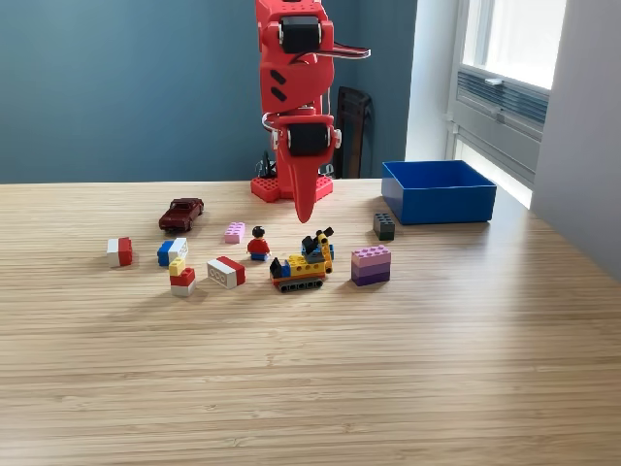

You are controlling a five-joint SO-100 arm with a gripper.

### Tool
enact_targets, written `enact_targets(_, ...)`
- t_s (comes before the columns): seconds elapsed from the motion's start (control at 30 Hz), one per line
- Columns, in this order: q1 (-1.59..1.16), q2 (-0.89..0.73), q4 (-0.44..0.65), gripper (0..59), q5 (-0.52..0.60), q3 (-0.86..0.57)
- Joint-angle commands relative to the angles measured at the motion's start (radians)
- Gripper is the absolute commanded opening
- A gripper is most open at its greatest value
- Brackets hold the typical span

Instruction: Grasp a lego block and put it in the bin.

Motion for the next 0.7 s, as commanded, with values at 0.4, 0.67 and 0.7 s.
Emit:
enact_targets(0.4,0.14,0.054,-0.008,0.1,0.008,-0.103)
enact_targets(0.67,0.244,0.064,-0.009,0.1,0.046,-0.12)
enact_targets(0.7,0.258,0.066,-0.009,0.1,0.052,-0.117)
